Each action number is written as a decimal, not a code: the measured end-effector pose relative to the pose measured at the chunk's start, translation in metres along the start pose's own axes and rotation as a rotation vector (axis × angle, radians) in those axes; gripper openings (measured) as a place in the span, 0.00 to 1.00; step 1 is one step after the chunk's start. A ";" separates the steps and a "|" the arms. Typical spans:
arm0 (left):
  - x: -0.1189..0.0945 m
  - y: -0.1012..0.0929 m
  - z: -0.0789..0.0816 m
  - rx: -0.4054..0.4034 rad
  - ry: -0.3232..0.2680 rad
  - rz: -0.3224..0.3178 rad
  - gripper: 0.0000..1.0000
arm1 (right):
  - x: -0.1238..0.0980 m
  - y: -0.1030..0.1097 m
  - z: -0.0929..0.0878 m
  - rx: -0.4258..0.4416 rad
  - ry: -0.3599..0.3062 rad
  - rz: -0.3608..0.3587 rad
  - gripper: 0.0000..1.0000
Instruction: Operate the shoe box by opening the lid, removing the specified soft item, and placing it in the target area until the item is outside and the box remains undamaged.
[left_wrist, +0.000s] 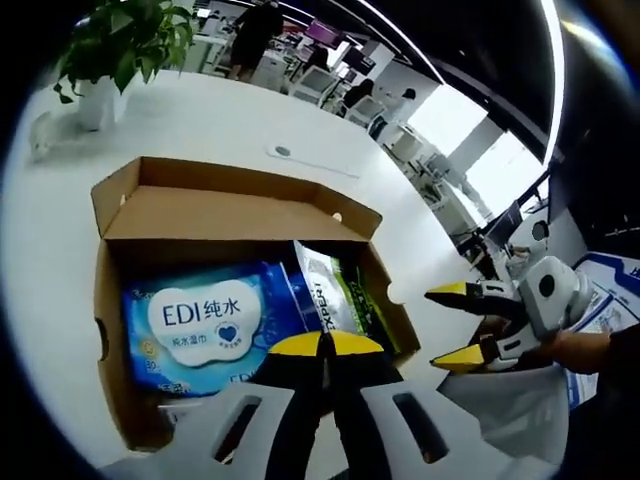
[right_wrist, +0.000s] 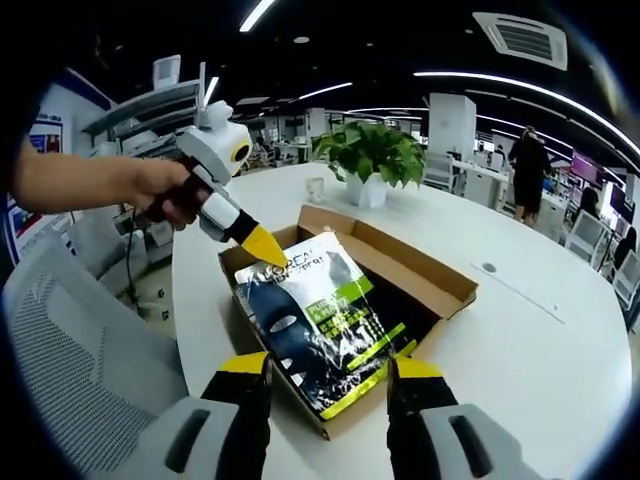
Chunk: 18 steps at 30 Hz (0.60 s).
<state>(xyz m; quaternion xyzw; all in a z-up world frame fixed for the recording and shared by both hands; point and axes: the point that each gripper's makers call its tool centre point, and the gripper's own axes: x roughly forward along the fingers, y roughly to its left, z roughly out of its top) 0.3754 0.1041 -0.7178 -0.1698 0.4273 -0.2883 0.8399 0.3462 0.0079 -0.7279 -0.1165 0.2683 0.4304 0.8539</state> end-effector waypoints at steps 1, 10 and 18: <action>0.000 -0.001 0.001 0.005 0.001 0.003 0.00 | 0.001 0.002 0.000 -0.002 0.000 0.002 0.44; -0.003 -0.011 0.003 0.020 0.016 0.036 0.00 | 0.016 0.017 0.000 -0.026 0.005 0.007 0.44; -0.005 -0.027 0.010 0.030 0.010 0.018 0.00 | 0.029 0.025 0.005 -0.045 0.003 -0.006 0.44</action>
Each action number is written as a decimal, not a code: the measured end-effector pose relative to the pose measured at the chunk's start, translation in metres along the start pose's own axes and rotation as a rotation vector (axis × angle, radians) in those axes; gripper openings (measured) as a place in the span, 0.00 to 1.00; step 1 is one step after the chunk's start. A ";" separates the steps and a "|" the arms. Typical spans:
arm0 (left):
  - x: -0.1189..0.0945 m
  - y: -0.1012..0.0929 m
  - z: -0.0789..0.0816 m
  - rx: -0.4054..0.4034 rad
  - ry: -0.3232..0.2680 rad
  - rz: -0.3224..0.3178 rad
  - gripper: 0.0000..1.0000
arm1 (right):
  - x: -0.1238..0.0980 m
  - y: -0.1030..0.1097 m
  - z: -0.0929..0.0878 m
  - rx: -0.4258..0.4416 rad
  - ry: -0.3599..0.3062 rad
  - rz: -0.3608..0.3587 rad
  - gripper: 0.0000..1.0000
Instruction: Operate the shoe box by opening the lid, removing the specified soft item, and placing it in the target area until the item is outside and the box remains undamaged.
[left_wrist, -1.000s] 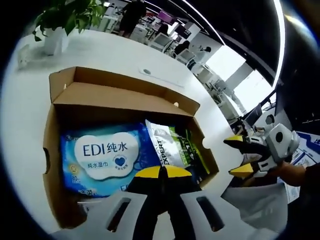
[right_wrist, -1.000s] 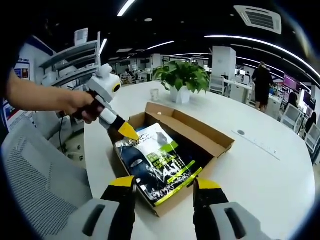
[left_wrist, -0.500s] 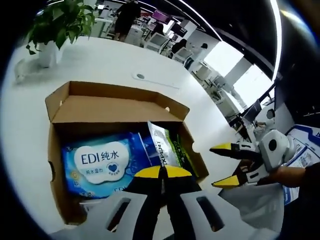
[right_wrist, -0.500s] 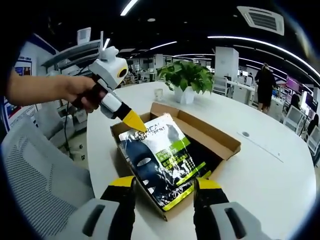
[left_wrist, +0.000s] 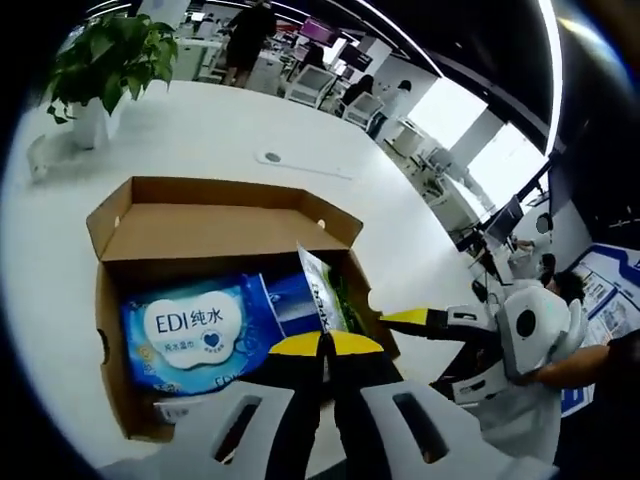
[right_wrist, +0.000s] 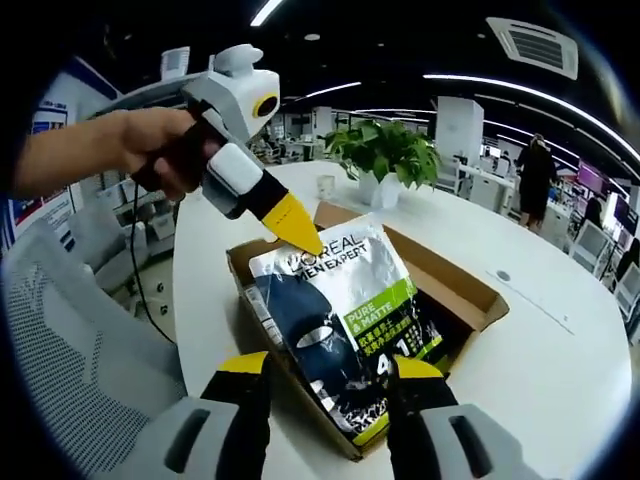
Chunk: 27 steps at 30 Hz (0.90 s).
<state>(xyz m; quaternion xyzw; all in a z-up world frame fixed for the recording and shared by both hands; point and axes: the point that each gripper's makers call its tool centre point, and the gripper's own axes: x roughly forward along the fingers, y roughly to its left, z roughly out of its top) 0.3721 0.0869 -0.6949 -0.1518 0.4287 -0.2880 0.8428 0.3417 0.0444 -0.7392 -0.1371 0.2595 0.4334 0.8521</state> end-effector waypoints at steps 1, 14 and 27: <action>0.000 -0.002 0.001 0.003 0.000 -0.003 0.00 | 0.001 0.000 0.001 -0.001 -0.001 -0.003 0.44; 0.004 -0.005 0.005 0.103 0.010 0.033 0.00 | 0.008 -0.006 0.004 -0.036 0.004 -0.064 0.28; 0.008 0.000 0.009 0.149 -0.006 0.043 0.00 | 0.004 0.002 0.008 -0.048 -0.014 -0.021 0.02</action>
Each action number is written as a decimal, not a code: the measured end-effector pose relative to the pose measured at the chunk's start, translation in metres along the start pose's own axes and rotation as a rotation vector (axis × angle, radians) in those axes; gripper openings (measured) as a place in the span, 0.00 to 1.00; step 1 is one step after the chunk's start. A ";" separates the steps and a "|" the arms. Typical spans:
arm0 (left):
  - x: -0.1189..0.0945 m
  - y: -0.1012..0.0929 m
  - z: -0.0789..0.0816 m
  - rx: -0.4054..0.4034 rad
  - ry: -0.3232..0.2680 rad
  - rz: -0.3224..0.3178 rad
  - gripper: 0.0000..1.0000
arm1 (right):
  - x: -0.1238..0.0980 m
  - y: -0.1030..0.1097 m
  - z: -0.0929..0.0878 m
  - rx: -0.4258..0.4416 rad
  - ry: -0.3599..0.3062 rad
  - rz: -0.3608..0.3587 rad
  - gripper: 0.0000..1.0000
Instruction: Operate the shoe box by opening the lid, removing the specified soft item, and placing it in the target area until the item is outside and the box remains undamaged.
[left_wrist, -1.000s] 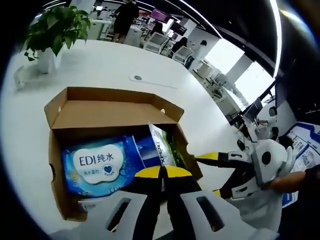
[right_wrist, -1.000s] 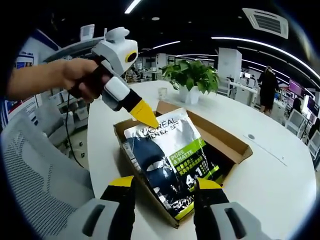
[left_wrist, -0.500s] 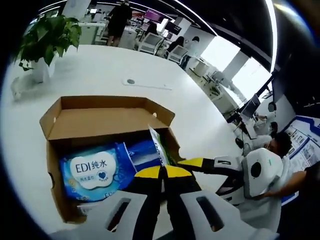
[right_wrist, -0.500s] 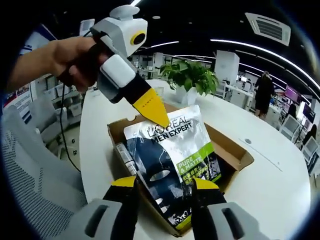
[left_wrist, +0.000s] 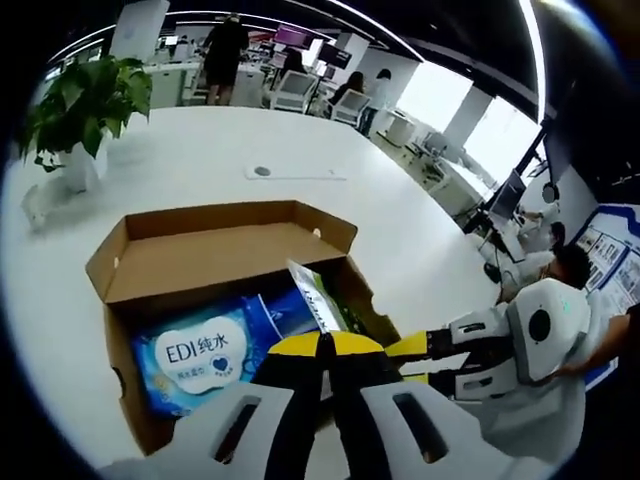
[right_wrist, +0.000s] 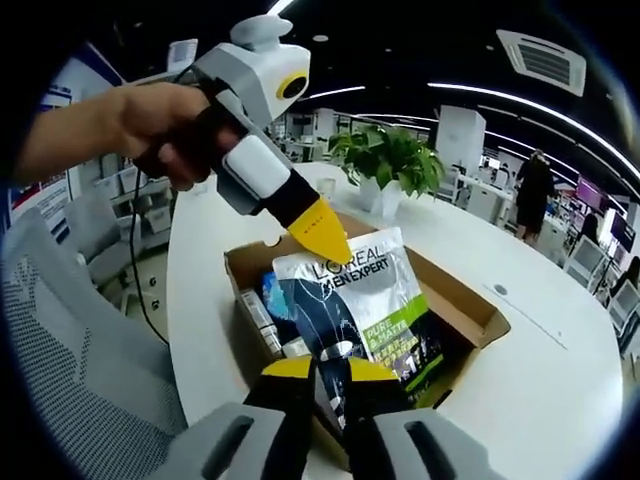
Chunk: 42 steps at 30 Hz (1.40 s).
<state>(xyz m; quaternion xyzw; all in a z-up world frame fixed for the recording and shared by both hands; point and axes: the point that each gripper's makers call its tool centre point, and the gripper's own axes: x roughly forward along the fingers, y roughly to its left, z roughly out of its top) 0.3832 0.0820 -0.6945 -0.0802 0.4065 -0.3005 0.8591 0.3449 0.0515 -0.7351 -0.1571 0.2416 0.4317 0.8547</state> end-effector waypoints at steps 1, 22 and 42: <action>0.000 0.000 0.000 0.002 -0.001 0.000 0.00 | 0.000 0.001 0.000 0.000 -0.001 0.006 0.00; -0.018 -0.006 0.008 0.065 -0.043 -0.017 0.00 | -0.015 0.007 0.019 0.038 -0.030 0.040 0.00; -0.035 -0.020 0.027 0.072 -0.115 -0.043 0.00 | -0.041 0.004 0.047 0.007 -0.078 0.023 0.00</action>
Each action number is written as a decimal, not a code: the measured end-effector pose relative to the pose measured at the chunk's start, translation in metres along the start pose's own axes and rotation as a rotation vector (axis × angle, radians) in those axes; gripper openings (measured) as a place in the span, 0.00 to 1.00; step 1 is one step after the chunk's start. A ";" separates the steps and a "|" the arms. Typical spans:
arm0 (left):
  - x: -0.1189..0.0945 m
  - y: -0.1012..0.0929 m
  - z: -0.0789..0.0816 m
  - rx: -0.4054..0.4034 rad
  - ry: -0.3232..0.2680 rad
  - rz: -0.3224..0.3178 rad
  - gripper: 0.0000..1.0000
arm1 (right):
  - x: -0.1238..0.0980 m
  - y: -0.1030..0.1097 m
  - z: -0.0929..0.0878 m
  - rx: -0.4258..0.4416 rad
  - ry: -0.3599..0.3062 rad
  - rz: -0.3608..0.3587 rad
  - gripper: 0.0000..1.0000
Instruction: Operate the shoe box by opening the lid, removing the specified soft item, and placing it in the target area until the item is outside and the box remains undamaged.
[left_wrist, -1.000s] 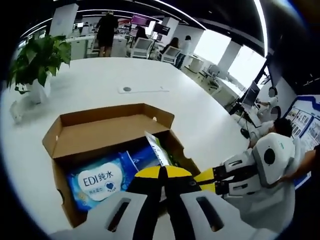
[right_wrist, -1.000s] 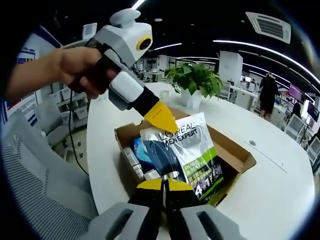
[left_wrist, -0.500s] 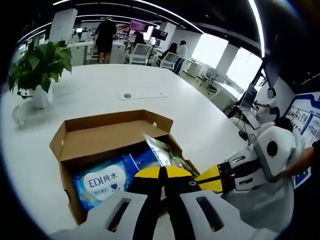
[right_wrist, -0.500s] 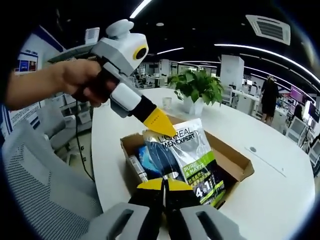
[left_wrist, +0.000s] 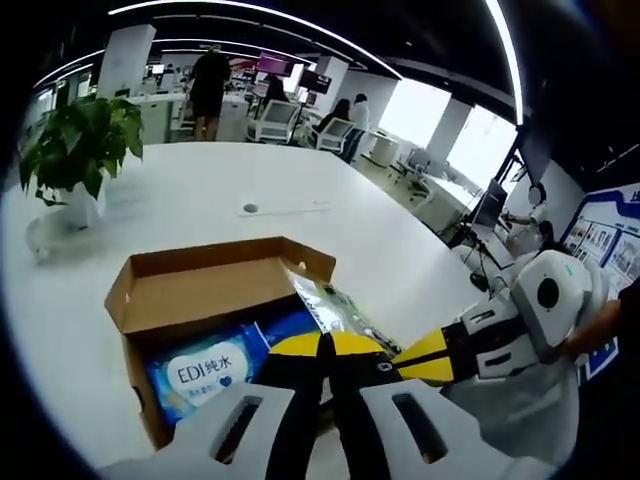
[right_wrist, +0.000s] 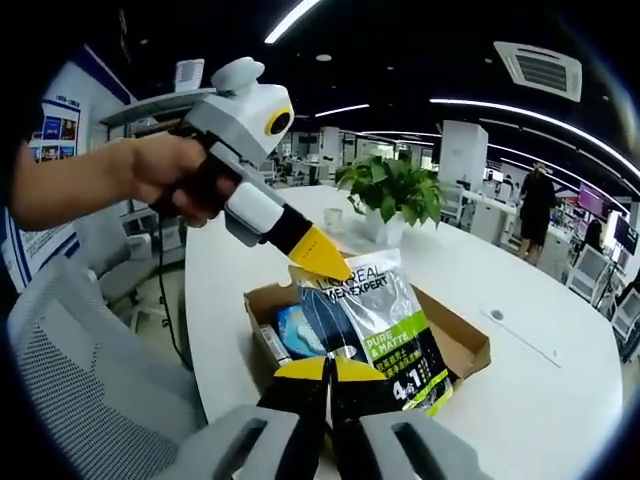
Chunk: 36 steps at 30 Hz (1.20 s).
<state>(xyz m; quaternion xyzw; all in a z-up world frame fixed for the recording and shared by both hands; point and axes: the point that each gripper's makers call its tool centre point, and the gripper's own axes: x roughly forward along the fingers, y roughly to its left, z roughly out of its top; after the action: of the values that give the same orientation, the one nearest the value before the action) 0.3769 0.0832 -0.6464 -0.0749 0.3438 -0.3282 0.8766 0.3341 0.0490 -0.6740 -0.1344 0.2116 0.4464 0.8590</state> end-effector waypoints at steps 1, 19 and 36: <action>0.001 -0.002 0.001 0.001 -0.001 -0.002 0.00 | -0.002 -0.002 -0.001 0.002 0.001 -0.002 0.00; 0.043 -0.026 0.005 0.007 0.017 -0.047 0.00 | -0.024 -0.036 -0.025 0.012 0.036 -0.051 0.00; 0.089 -0.044 -0.002 0.024 0.060 -0.061 0.00 | -0.036 -0.070 -0.059 0.026 0.089 -0.082 0.00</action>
<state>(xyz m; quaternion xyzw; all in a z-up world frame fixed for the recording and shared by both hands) 0.4015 -0.0064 -0.6813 -0.0651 0.3636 -0.3612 0.8562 0.3591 -0.0408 -0.7054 -0.1515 0.2500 0.4016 0.8679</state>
